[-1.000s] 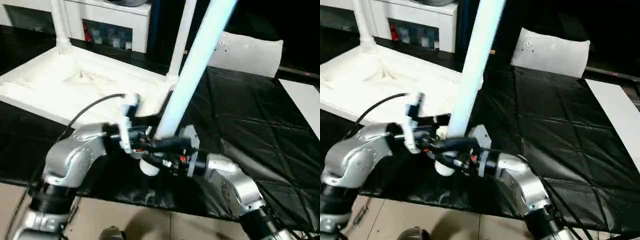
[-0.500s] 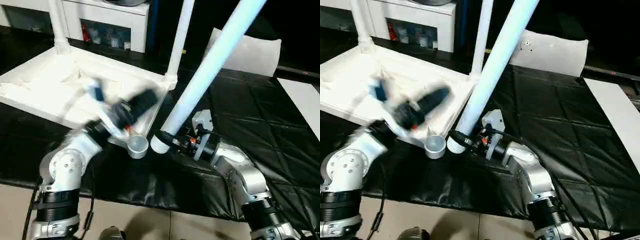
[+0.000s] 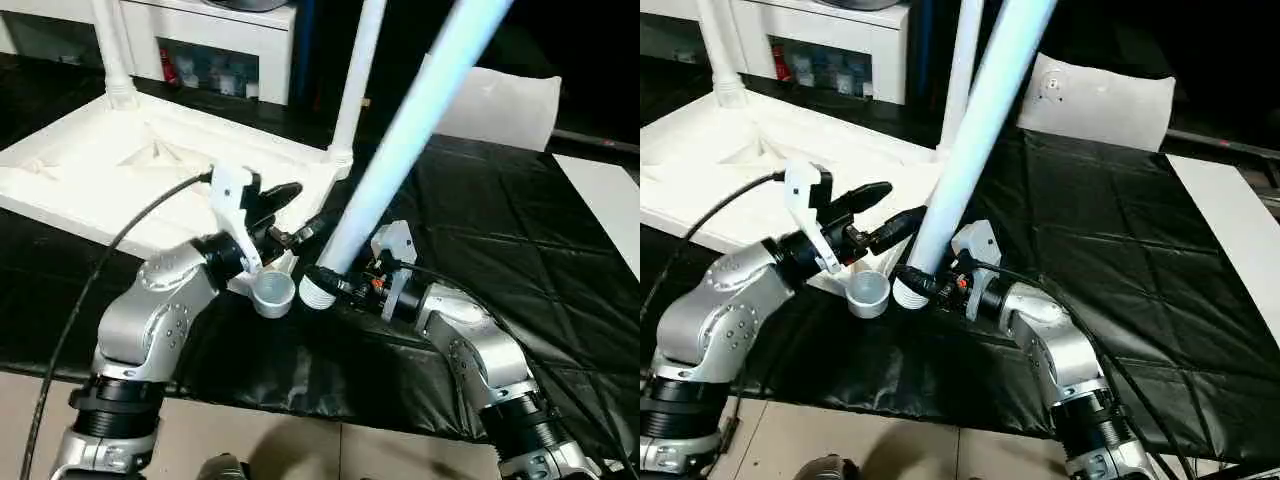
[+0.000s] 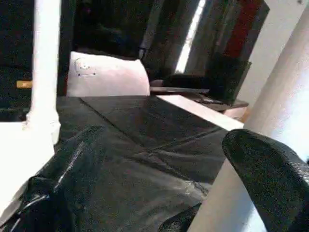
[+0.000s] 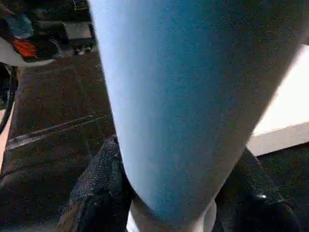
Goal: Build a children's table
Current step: Pick table leg
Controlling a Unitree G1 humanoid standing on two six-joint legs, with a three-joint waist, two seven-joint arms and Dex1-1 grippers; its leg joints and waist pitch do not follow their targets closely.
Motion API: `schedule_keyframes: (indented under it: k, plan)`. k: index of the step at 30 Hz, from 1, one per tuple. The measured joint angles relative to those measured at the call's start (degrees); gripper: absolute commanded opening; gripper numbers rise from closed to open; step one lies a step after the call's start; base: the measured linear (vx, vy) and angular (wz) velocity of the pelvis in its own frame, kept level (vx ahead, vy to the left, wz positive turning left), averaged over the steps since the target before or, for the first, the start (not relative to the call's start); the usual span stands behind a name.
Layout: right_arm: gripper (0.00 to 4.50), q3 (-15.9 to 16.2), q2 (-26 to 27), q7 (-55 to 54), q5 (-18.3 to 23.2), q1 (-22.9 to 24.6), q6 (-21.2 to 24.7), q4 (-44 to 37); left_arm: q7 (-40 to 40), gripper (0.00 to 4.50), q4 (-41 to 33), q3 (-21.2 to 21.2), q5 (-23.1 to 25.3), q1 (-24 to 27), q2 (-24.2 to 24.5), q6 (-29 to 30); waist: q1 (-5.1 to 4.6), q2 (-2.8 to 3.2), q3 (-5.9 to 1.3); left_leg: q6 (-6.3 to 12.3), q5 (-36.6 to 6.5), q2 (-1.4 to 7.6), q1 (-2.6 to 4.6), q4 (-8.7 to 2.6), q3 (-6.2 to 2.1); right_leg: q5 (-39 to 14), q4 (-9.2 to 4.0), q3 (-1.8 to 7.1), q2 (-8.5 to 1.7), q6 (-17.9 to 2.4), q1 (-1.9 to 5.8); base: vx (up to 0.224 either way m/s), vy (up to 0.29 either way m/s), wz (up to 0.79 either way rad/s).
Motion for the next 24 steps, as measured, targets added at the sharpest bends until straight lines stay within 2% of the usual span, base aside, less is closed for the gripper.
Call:
schedule_keyframes:
  k: [5, 9, 15, 17, 21, 24]
  plan:
    - [1.9, 0.03, 0.0, -0.23, -0.85, 0.0, 0.01, -0.6, -0.57, 4.5, -1.22, -0.22, 0.51, 0.01, 1.13, -0.05, 0.14, 0.06, 0.04, 0.0, 0.0, -0.01, -0.01, 0.0, 0.0, 0.0, -0.03, 0.0, -0.01, 0.0, 0.01, 0.0, 0.0, 0.0]
    - [1.9, -0.11, 0.14, -3.23, -1.29, 0.14, 0.41, -1.23, 1.82, 4.5, -1.22, 0.75, 0.75, 0.03, -0.1, 0.5, 0.14, 0.25, 0.16, 0.0, 0.0, -0.04, 0.0, 0.02, 0.0, 0.01, -0.01, 0.0, -0.04, -0.01, 0.03, 0.0, 0.0, 0.0]
    - [1.9, -3.11, 0.71, -8.71, -1.08, 4.83, 3.69, -7.99, 5.62, 4.5, -1.15, 5.32, 0.75, 2.44, 0.68, 0.6, -0.04, 0.83, 0.17, 0.0, 0.0, -0.02, 0.0, -0.02, 0.0, -0.01, -0.02, 0.01, 0.0, 0.01, -0.01, 0.0, 0.0, 0.0]
    - [1.9, -4.17, 1.44, -11.12, -0.76, 7.15, 5.64, -11.53, 5.5, 4.5, -1.2, 5.65, 1.75, 4.34, 3.36, 0.46, -0.12, 1.13, 0.17, 0.0, 0.0, -0.01, 0.01, -0.05, 0.0, -0.03, -0.02, 0.05, 0.04, 0.04, -0.04, 0.0, 0.0, 0.0]
    - [1.9, -4.87, 1.65, -14.39, 0.5, 9.92, 7.89, -16.01, 4.8, 4.5, -0.51, 5.04, 6.25, 6.62, 7.91, -0.34, -0.04, 1.19, 0.19, 0.0, 0.0, 0.01, 0.01, -0.08, 0.0, -0.05, -0.01, 0.04, 0.06, 0.07, -0.07, 0.0, 0.0, 0.0]
    - [1.9, -5.6, 1.76, -16.35, 0.57, 11.45, 9.46, -19.74, 2.85, 4.5, 0.36, 2.67, 9.68, 6.89, 11.72, -2.61, 0.17, 1.54, 0.3, 0.0, 0.0, -0.03, 0.13, -0.06, -0.01, -0.06, -0.11, 0.02, 0.0, 0.1, -0.14, 0.0, 0.0, 0.0]
